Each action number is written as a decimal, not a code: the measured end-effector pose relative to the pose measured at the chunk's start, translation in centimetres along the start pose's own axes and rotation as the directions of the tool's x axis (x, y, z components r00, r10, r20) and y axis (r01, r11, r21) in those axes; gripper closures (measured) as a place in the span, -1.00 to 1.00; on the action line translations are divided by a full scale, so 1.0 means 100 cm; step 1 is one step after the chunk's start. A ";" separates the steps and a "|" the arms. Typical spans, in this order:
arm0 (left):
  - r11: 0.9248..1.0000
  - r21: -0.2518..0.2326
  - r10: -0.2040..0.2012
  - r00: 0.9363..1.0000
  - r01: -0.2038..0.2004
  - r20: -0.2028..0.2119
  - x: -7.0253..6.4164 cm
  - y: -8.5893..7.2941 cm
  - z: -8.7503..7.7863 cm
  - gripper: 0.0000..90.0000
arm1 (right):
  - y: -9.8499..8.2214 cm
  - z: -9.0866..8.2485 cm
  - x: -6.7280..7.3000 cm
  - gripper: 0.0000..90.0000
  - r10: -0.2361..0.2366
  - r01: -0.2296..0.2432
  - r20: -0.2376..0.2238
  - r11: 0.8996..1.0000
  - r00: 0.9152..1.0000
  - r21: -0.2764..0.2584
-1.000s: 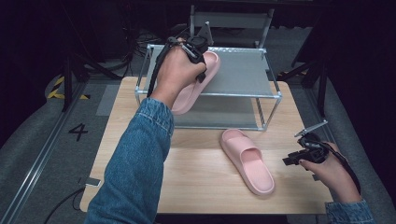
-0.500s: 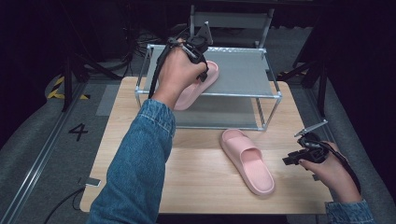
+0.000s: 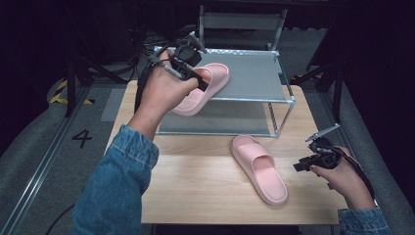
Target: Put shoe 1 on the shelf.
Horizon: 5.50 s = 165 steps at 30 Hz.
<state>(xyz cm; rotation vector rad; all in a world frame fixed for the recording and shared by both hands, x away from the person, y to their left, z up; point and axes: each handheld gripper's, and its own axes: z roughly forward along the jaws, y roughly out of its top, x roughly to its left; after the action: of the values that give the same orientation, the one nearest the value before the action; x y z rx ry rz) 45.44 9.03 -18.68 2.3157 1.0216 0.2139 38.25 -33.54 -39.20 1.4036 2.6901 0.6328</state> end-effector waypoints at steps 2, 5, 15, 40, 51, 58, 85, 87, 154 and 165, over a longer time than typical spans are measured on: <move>1.000 -0.011 -0.002 1.000 0.002 0.012 0.001 -0.010 -0.006 0.64 | 0.001 0.001 0.001 0.34 -0.001 0.001 -0.001 1.000 1.000 0.002; 1.000 -0.011 -0.012 1.000 0.012 0.013 0.003 -0.025 -0.011 0.73 | 0.003 0.002 0.001 0.34 -0.010 0.010 -0.002 1.000 1.000 0.009; 0.999 0.020 -0.046 0.998 0.047 -0.050 0.014 -0.062 -0.022 0.99 | 0.003 0.002 0.001 0.34 -0.005 0.005 -0.003 1.000 1.000 0.009; 0.990 0.059 -0.120 0.990 0.125 -0.073 0.048 -0.087 0.009 0.99 | 0.000 0.005 -0.001 0.34 0.007 -0.007 -0.006 1.000 1.000 0.016; 0.997 0.062 -0.038 0.999 0.040 -0.029 0.022 -0.081 0.017 0.99 | 0.000 0.005 0.000 0.34 0.006 -0.006 -0.004 1.000 1.000 0.016; 0.998 0.063 0.004 1.000 -0.004 0.000 0.007 -0.074 0.024 0.98 | -0.001 0.005 0.000 0.34 0.003 -0.003 -0.004 1.000 1.000 0.013; 0.991 0.094 0.086 0.993 -0.093 0.077 -0.025 -0.057 0.043 0.99 | -0.001 0.006 0.001 0.33 0.000 0.000 -0.003 1.000 1.000 0.019; 0.991 0.095 0.084 0.994 -0.091 0.076 -0.024 -0.053 0.046 0.99 | -0.001 0.006 0.001 0.33 0.002 -0.001 -0.005 1.000 1.000 0.020; 0.998 0.052 0.029 0.998 -0.032 0.064 0.005 -0.015 0.067 0.65 | -0.007 0.002 0.001 0.33 0.003 -0.003 0.003 1.000 1.000 0.015; 0.992 0.068 0.098 0.993 -0.103 0.070 -0.006 -0.046 0.041 0.49 | 0.007 0.006 0.013 0.40 -0.031 0.032 -0.024 0.999 0.999 0.028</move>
<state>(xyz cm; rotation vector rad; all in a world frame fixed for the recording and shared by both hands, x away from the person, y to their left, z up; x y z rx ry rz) 43.64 9.16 -24.63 2.4246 0.8941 0.1407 38.10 -31.93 -39.33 1.3656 2.7447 0.6148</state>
